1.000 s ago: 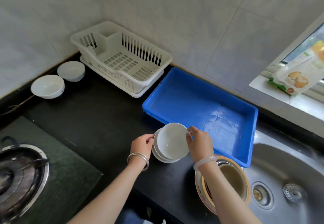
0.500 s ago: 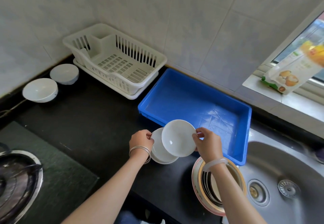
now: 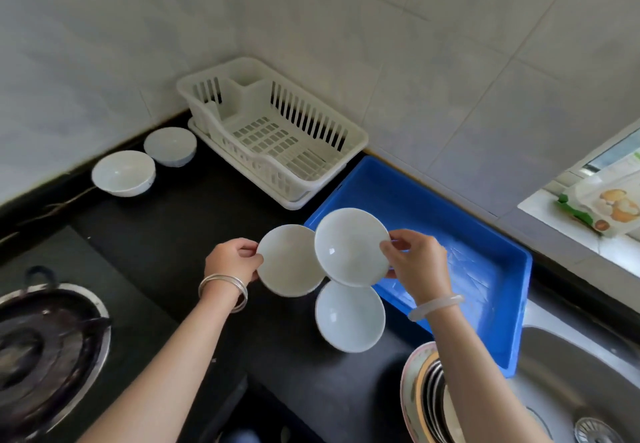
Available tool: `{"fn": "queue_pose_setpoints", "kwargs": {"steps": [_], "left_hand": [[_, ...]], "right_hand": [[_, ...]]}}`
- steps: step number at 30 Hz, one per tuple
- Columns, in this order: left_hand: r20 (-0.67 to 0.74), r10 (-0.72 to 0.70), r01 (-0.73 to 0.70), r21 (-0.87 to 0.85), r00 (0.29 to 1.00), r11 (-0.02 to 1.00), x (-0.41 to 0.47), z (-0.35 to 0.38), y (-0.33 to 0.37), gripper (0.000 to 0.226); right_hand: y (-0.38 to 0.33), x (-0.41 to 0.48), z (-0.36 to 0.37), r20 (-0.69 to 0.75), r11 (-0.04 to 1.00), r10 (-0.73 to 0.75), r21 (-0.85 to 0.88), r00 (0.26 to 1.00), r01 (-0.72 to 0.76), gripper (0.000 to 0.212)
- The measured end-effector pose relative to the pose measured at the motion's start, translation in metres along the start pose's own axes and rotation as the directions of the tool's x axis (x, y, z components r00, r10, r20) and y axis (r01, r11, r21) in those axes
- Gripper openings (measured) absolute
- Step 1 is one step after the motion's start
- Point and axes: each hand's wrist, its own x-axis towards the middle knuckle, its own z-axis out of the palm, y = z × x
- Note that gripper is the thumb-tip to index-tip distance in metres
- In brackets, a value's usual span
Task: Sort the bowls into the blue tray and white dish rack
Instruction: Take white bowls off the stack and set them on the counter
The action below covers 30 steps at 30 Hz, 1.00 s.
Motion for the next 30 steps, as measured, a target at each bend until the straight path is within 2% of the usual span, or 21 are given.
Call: {"fn": "queue_pose_setpoints", "kwargs": {"steps": [5, 10, 18, 25, 30], "left_hand": [[-0.131, -0.11, 0.085, -0.183, 0.985, 0.979, 0.032, -0.051, -0.016, 0.023], [-0.24, -0.236, 0.143, -0.348, 0.942, 0.927, 0.068, -0.094, -0.045, 0.025], [-0.357, -0.376, 0.205, -0.434, 0.855, 0.877, 0.125, -0.132, -0.072, 0.022], [-0.37, -0.418, 0.195, -0.51, 0.83, 0.838, 0.158, -0.138, -0.072, 0.021], [-0.382, -0.433, 0.186, -0.536, 0.816, 0.823, 0.167, -0.139, -0.073, 0.02]], "right_hand": [[-0.028, 0.027, 0.06, 0.153, 1.0, -0.004, -0.004, 0.988, 0.005, 0.016], [-0.05, 0.054, 0.13, 0.277, 1.0, 0.006, 0.026, 0.961, -0.013, 0.018], [-0.061, 0.097, 0.233, 0.397, 0.989, 0.123, 0.024, 0.91, -0.144, 0.02], [-0.07, 0.128, 0.284, 0.404, 0.975, 0.203, 0.005, 0.892, -0.224, 0.012], [-0.076, 0.139, 0.299, 0.378, 0.974, 0.215, -0.016, 0.901, -0.225, 0.011]]}}
